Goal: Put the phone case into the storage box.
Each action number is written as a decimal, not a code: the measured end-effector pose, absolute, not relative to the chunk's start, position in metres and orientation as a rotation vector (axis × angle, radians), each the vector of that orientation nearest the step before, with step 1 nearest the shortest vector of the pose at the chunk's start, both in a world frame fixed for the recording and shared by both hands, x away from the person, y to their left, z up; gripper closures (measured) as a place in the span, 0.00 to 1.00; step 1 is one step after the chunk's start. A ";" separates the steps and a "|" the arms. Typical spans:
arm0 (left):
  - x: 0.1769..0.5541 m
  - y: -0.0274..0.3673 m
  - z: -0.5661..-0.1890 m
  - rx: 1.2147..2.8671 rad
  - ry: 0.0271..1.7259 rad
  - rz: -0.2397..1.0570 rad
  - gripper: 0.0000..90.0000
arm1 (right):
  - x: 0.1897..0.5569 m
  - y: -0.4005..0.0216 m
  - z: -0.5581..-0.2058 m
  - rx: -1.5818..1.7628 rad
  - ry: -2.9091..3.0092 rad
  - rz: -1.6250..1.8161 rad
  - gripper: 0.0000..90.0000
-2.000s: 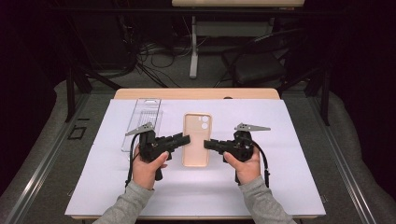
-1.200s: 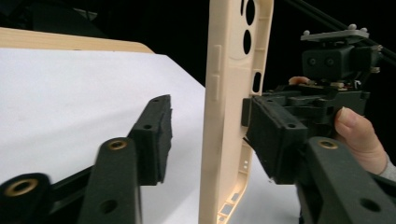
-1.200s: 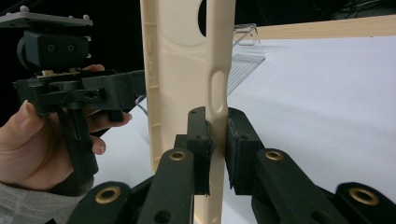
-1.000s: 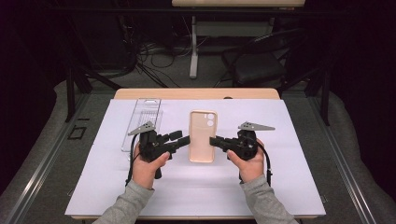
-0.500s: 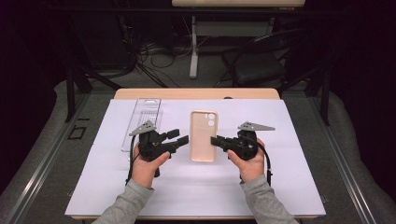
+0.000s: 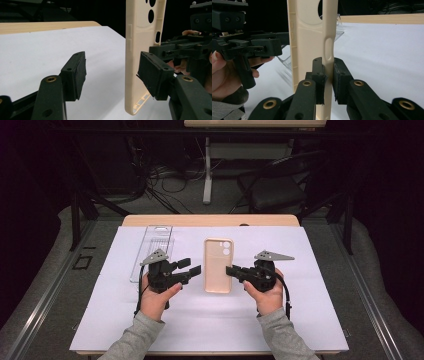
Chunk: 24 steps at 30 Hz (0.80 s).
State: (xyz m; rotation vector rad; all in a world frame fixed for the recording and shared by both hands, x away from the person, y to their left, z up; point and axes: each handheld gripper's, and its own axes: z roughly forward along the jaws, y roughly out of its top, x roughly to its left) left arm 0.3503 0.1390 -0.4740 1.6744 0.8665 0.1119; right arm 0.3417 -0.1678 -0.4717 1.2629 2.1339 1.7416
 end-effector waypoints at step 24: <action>0.339 0.134 -0.455 1.784 0.867 0.279 0.34 | 0.339 -0.164 -0.471 1.237 2.129 1.733 0.90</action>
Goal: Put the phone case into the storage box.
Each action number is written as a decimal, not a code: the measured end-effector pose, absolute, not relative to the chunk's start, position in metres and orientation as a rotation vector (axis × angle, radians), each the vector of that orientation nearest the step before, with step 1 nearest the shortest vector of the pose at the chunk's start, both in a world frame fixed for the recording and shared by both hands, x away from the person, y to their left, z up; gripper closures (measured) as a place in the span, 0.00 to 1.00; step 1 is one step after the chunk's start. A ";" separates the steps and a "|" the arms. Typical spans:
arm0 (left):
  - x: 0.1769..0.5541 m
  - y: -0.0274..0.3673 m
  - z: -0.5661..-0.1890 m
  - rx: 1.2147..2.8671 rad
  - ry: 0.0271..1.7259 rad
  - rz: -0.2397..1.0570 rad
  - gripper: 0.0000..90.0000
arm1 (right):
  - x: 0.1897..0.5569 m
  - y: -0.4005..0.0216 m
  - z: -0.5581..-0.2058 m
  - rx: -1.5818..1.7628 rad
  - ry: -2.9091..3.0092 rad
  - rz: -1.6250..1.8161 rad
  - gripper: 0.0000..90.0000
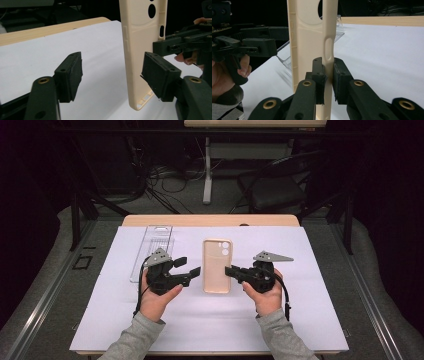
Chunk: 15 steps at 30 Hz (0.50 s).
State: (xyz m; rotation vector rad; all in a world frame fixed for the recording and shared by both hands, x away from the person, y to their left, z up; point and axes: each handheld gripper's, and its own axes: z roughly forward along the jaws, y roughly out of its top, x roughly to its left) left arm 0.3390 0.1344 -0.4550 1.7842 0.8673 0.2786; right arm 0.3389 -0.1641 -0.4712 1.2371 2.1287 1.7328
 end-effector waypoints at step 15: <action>0.345 0.135 -0.458 1.832 0.933 0.299 0.15 | 0.334 -0.157 -0.473 1.210 2.107 1.688 0.90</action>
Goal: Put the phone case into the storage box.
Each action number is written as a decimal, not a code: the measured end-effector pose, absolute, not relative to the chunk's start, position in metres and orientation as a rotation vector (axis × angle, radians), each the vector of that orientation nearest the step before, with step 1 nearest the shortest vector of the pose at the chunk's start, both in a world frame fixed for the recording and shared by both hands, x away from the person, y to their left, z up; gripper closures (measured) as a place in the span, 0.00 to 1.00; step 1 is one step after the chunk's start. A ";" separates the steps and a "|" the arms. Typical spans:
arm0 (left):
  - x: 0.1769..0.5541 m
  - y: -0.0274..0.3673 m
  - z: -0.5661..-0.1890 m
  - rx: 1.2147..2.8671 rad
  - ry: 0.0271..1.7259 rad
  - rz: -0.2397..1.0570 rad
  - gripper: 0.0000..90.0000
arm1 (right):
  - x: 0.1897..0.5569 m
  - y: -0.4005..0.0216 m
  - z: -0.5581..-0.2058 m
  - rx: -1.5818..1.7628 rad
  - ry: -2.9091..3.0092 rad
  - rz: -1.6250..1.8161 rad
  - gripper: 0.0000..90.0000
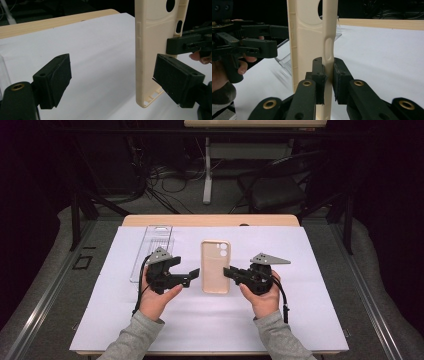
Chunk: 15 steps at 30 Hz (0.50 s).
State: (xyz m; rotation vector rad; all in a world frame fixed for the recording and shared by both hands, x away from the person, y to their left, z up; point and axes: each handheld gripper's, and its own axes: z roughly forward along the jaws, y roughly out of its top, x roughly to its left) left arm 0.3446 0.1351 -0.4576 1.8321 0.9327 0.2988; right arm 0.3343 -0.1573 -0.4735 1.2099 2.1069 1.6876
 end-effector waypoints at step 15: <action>0.340 0.135 -0.450 1.841 0.929 0.391 0.12 | 0.332 -0.152 -0.476 1.200 2.105 1.650 0.90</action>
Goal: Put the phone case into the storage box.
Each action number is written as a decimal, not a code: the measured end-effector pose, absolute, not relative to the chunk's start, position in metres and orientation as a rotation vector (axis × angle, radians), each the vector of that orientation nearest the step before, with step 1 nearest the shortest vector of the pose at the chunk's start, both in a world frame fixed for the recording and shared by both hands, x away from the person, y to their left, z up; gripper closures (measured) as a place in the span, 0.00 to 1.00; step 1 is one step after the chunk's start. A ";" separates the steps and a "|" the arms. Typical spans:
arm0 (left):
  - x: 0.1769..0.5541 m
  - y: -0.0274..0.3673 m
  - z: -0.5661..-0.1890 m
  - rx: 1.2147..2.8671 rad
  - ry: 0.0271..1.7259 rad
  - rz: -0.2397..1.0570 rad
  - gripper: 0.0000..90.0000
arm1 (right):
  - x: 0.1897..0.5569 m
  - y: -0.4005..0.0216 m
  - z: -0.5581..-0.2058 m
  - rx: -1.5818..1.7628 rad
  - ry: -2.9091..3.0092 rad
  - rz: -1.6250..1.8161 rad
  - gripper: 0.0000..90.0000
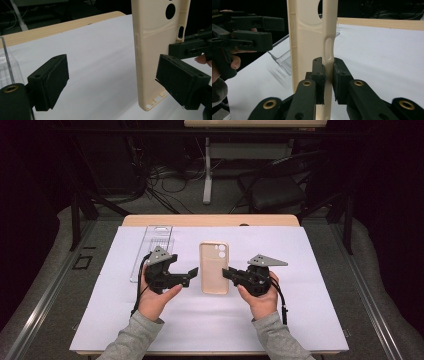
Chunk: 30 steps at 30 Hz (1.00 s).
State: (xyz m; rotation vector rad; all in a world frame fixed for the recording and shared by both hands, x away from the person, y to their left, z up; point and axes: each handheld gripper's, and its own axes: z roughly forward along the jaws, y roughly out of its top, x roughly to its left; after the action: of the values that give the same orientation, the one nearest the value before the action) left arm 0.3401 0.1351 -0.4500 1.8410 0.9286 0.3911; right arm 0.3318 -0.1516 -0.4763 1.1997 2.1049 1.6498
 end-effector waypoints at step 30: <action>0.330 0.136 -0.434 1.864 0.855 0.526 0.17 | 0.322 -0.132 -0.483 1.121 2.150 1.595 0.90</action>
State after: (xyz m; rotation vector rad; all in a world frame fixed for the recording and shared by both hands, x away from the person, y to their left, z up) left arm 0.3305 0.1361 -0.4343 1.8637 0.8552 0.5265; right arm 0.3222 -0.1317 -0.4827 1.1206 2.1502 1.5951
